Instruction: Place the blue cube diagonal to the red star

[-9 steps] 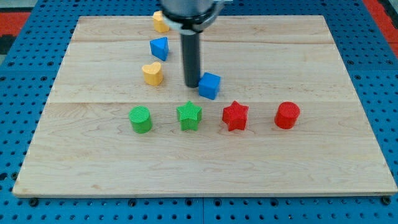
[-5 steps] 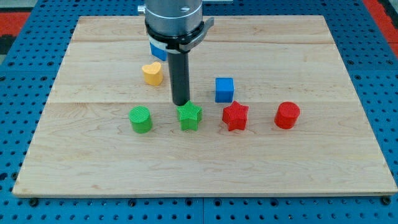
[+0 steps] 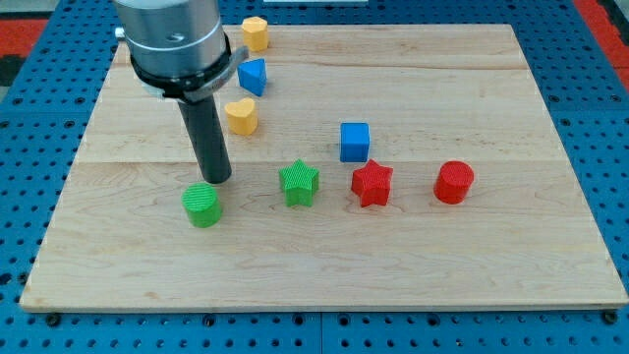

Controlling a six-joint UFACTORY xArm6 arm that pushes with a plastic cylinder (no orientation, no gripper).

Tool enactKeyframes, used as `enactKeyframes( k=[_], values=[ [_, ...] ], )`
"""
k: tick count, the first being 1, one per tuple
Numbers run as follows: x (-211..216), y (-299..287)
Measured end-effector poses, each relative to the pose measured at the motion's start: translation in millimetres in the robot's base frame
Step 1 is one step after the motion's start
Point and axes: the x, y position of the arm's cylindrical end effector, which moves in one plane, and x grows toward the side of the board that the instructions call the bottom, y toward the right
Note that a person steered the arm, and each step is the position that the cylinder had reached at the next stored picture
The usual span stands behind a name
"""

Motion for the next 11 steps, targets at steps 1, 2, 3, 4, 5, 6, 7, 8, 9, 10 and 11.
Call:
enactKeyframes(
  k=[1,2,3,4,5,6,7,8,9,10,11],
  values=[
    [22,-31],
    [42,-22],
    [43,60],
    [47,50],
    [26,-5],
    [-1,17],
    [-32,27],
    [3,69],
    [-6,68],
    [-15,-12],
    [-13,64]
  ],
)
